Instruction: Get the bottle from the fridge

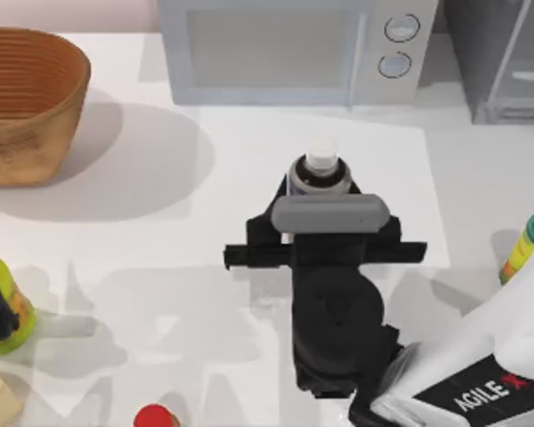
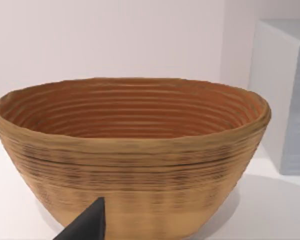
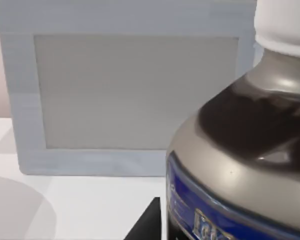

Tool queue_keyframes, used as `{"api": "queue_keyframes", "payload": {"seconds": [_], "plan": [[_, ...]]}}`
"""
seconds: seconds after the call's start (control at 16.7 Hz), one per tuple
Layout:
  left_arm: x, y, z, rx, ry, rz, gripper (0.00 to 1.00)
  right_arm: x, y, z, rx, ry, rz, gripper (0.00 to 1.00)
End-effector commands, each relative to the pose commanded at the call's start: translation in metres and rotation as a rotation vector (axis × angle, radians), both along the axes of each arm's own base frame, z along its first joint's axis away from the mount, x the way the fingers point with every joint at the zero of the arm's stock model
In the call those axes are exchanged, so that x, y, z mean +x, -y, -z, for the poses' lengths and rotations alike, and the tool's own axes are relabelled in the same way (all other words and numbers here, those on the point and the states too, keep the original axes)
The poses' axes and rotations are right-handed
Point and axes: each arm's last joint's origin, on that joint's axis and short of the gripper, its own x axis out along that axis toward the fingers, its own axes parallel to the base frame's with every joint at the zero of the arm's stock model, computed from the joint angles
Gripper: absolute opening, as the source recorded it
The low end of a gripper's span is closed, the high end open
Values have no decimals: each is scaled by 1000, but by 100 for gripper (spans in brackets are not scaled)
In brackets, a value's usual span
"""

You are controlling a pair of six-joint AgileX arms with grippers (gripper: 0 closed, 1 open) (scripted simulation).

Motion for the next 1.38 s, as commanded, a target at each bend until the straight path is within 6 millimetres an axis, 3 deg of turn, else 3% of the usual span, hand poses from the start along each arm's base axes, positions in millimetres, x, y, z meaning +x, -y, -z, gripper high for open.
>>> {"api": "queue_keyframes", "payload": {"seconds": [0.24, 1.02, 1.38], "plan": [[0, 0, 0, 0, 0, 0, 100, 2, 0, 0, 3, 2, 0, 0], [0, 0, 0, 0, 0, 0, 100, 2, 0, 0, 3, 2, 0, 98], [0, 0, 0, 0, 0, 0, 100, 2, 0, 0, 3, 2, 0, 100]]}}
